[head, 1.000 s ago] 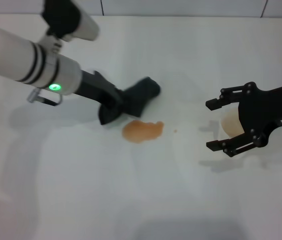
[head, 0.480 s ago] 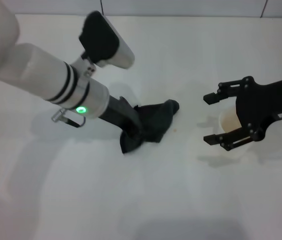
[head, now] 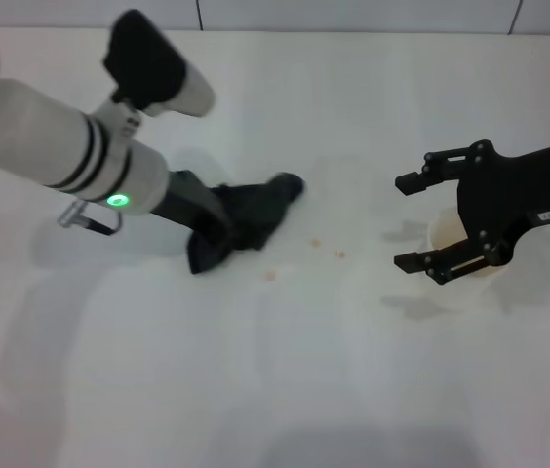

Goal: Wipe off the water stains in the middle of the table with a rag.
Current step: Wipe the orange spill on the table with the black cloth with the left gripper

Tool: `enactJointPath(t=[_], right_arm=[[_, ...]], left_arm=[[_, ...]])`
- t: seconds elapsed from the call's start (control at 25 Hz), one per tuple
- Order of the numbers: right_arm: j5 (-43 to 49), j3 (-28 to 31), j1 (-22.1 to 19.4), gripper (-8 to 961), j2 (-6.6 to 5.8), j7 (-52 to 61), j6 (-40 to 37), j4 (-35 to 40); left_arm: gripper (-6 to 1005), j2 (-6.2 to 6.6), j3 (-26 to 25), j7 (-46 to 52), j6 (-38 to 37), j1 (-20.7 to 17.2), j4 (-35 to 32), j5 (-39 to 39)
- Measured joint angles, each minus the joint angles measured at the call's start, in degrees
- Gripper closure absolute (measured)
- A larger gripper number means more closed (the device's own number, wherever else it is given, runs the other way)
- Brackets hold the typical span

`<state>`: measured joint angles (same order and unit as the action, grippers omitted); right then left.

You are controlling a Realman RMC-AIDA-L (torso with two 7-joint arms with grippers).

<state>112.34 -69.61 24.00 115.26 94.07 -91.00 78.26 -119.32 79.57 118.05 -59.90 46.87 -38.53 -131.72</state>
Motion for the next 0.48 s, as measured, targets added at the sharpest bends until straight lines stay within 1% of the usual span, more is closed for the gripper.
enactJointPath(t=[0.08,0.24,0.48], right_arm=[[0.0,0.0,0.1,96,-0.01,0.0,0.3,0.0],[0.0,-0.2,0.4,96,-0.03,0.0,0.4,-0.1],[0.0,-0.4,0.5,96,-0.04,0.3,0.5,-0.1]], left_arm=[[906,-0.01,-1.3,0.0,-0.4,-0.7,-0.7,-0.9],[908,-0.24,-0.5,-0.2,-2.6,-1.8,-3.3,-0.6],[908,-0.37,6.7,0.0,-3.7,-2.3,-6.3,5.7]])
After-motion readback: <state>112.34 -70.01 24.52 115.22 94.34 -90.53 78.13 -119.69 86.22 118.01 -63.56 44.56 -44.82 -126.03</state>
